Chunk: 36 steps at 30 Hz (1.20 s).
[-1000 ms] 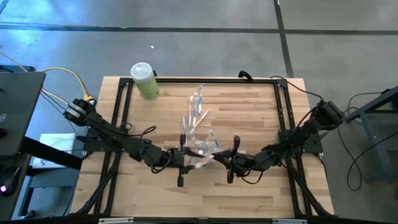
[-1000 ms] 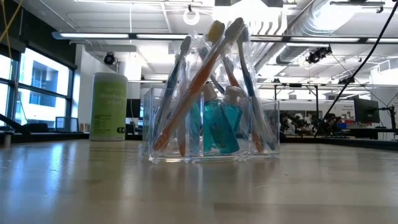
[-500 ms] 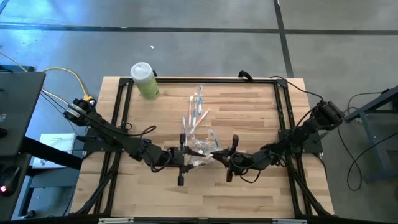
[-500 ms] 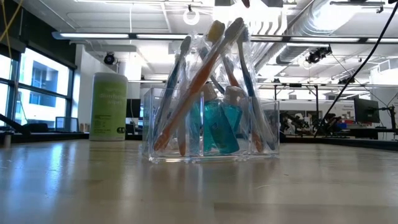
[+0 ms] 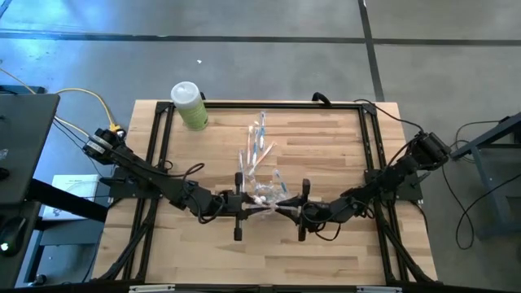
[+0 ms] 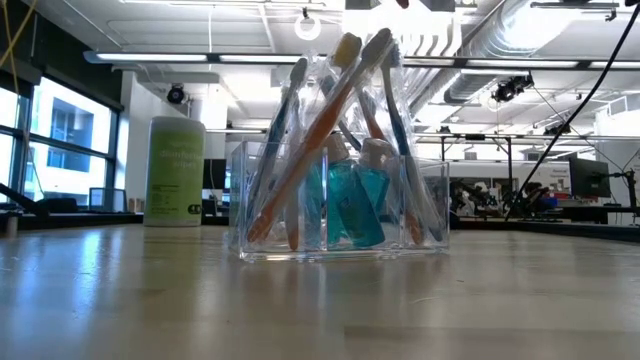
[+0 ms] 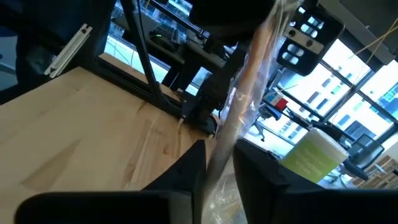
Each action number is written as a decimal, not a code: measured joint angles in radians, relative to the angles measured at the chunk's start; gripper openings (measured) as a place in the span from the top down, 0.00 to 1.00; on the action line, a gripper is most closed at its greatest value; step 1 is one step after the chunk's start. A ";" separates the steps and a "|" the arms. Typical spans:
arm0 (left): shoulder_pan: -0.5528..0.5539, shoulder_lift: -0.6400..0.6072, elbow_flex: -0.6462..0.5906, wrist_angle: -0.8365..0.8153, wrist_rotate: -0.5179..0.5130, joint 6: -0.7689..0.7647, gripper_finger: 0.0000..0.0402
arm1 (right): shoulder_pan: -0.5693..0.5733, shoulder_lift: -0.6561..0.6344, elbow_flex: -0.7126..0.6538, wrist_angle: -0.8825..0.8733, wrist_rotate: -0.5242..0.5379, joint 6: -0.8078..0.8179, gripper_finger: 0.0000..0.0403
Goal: Pick & Place toothbrushing station
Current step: Put the orange toothbrush into the transparent organizer
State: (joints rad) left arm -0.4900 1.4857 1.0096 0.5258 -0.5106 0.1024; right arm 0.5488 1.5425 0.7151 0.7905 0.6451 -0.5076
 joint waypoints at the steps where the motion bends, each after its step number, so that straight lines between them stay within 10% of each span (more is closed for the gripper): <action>1: 0.000 0.000 0.000 -0.001 0.000 -0.001 0.97 | 0.000 0.000 0.000 0.006 0.000 -0.009 0.80; 17: -0.049 0.000 0.000 0.001 -0.126 -0.038 0.98 | 0.098 -0.002 0.000 0.119 0.318 -0.129 0.35; 36: -0.176 -0.030 0.000 -0.269 -0.423 -0.263 0.97 | 0.152 -0.002 0.000 0.119 0.570 -0.193 0.33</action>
State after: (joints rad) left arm -0.6665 1.4559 1.0096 0.2568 -0.9340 -0.1608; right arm 0.7006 1.5410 0.7155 0.9092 1.2150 -0.7011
